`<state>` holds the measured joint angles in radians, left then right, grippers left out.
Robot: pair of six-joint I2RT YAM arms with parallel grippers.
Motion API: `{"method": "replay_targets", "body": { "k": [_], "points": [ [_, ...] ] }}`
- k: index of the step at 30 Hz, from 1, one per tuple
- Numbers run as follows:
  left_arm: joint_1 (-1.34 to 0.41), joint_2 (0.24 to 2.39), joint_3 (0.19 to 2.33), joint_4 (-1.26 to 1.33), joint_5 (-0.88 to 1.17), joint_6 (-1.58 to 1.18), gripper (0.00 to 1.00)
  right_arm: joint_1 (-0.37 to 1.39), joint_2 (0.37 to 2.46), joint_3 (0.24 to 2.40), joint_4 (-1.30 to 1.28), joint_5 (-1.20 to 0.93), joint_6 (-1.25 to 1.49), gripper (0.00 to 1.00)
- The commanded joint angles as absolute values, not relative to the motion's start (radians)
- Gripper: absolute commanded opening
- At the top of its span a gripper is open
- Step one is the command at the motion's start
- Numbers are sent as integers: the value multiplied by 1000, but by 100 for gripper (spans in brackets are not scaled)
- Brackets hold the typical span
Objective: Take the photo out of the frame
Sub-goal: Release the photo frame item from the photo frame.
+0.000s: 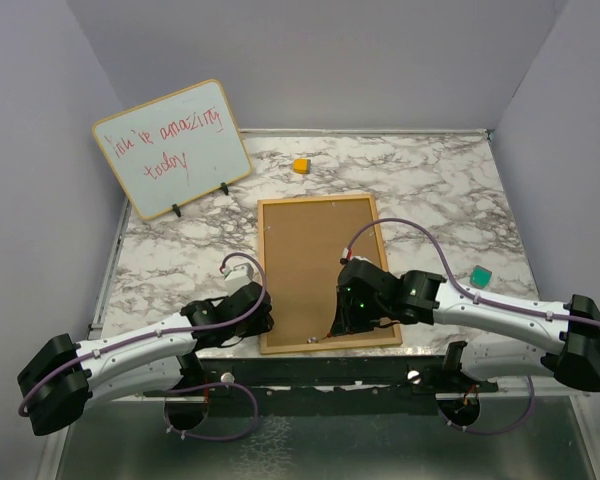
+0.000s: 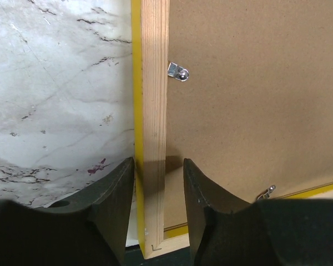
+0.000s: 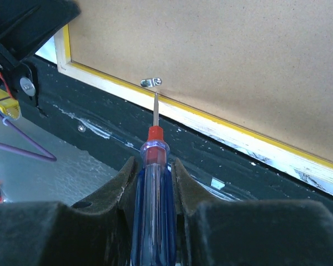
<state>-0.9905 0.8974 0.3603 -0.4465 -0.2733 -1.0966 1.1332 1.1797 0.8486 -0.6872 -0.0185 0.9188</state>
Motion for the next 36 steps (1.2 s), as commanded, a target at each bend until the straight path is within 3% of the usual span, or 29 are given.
{"method": "replay_targets", "body": {
  "k": [1,20,36],
  "points": [
    [-996,893,349,-459,-244,-1075,41,1140,1187,866,-704,-30,913,0],
    [-996,859,328,-465,-225,-1042,11,1141,1276,880,-651,-62,902,0],
    [-996,829,300,-468,-221,-1060,3,1141,1287,933,-671,50,944,0]
  ]
}}
